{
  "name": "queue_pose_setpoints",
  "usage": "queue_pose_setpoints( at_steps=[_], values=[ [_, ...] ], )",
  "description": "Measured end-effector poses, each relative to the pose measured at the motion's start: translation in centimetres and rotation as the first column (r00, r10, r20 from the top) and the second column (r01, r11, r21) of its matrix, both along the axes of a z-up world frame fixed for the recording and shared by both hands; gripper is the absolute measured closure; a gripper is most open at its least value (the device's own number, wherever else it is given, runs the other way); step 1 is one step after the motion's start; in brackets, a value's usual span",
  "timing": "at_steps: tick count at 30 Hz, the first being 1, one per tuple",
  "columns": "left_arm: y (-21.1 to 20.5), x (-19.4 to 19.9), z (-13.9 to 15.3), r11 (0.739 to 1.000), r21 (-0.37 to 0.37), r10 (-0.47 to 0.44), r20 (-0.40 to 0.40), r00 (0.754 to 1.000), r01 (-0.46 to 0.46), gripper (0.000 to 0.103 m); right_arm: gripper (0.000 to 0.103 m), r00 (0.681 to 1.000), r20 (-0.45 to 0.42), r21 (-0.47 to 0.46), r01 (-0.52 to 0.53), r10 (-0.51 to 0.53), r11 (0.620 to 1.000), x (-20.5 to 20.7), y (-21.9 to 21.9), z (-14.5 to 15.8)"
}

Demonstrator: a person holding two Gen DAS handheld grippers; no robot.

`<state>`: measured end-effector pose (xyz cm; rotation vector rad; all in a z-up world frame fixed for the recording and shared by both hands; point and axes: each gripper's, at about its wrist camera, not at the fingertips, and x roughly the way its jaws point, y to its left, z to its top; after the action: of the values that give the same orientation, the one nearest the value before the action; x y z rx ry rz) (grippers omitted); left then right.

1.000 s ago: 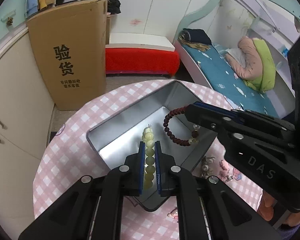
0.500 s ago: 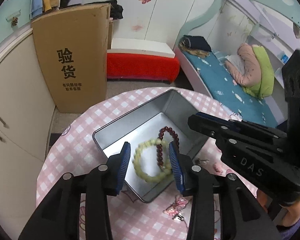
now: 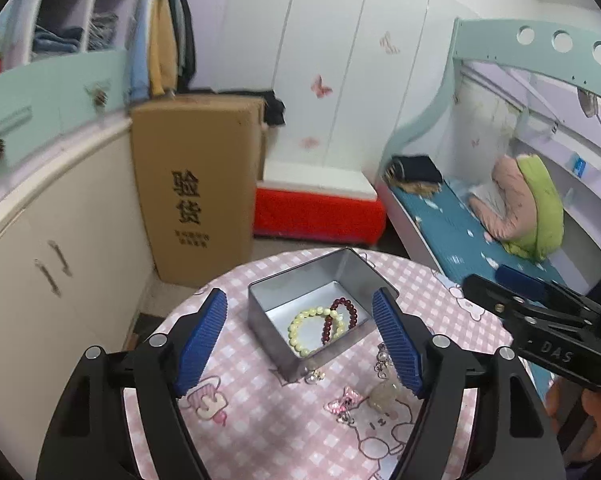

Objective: Organize jewelry
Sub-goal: 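Lower both bracelets into the grey tin and open both tools, then grasp a pink charm with the left tool while the right tool grasps the jade pendant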

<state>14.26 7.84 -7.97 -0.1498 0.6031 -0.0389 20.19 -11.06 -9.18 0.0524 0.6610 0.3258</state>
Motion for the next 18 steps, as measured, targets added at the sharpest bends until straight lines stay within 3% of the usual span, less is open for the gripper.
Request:
queue_pose_setpoints(
  at_steps=[6, 8, 18],
  values=[
    [-1.1, -3.1, -1.3, 0.998, 0.045, 0.051, 0.05, 0.997, -0.054, 0.023, 0.033, 0.998, 0.039, -0.03, 0.053, -0.052, 0.998, -3.8, -2.0, -1.0],
    [-1.4, -3.2, -2.2, 0.997, 0.057, 0.043, 0.029, 0.999, -0.044, 0.023, 0.029, 0.997, 0.029, -0.053, 0.069, -0.067, 0.996, -4.4, -2.4, -2.0],
    [-4.3, -1.0, -9.0, 0.992, 0.124, -0.001, -0.155, 0.988, 0.021, 0.025, 0.029, 0.992, -0.096, -0.072, 0.079, -0.086, 0.994, -3.8, -3.5, -7.8]
  ],
)
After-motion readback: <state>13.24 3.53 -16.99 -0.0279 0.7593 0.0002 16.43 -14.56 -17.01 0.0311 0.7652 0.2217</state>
